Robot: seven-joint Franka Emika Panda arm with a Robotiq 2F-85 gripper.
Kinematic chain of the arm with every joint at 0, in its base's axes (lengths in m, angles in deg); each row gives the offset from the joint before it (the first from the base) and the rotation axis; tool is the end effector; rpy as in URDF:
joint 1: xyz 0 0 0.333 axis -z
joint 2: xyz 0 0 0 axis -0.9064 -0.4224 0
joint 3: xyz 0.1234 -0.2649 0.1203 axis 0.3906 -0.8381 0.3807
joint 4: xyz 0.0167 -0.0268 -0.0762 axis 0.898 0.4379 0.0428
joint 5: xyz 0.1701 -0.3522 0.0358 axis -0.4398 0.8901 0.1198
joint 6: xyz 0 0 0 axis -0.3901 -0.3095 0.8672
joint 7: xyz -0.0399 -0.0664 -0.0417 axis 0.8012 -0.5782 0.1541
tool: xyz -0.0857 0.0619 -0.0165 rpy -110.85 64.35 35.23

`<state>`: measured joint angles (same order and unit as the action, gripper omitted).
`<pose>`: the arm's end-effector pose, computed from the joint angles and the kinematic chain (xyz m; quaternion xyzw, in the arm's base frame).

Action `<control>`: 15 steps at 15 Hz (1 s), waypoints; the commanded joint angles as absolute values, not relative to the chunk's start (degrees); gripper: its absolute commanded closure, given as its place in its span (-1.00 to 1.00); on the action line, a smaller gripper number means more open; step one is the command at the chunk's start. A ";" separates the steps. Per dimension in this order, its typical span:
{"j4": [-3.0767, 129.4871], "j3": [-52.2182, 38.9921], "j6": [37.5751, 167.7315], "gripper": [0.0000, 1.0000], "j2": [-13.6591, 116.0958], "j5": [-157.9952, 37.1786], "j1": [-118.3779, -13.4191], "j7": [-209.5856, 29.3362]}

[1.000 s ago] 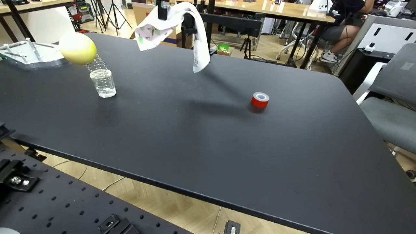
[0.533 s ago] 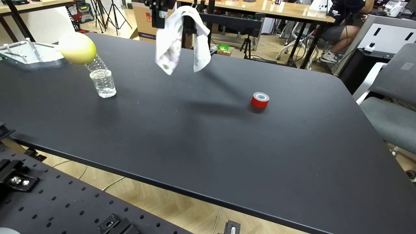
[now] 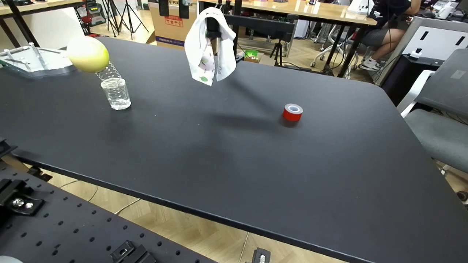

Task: Pick up the towel from the table and put it on the tripod. Pick up the towel from the tripod and put it on the table

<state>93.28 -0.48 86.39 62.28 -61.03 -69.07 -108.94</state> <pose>0.5313 0.0558 0.3490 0.9868 -0.1379 -0.0767 0.0358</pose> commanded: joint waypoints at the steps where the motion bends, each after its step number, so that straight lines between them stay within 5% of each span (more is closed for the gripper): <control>1: 93.89 -0.39 85.29 -0.98 66.39 -54.98 -69.74 -111.02; 7: 96.68 -0.85 90.48 -1.00 70.98 -42.99 -67.67 -113.59; 15: 99.52 -2.60 92.74 -1.00 71.24 -59.98 -65.66 -84.67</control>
<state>98.74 -1.85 95.29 69.63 -55.61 -66.18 -95.94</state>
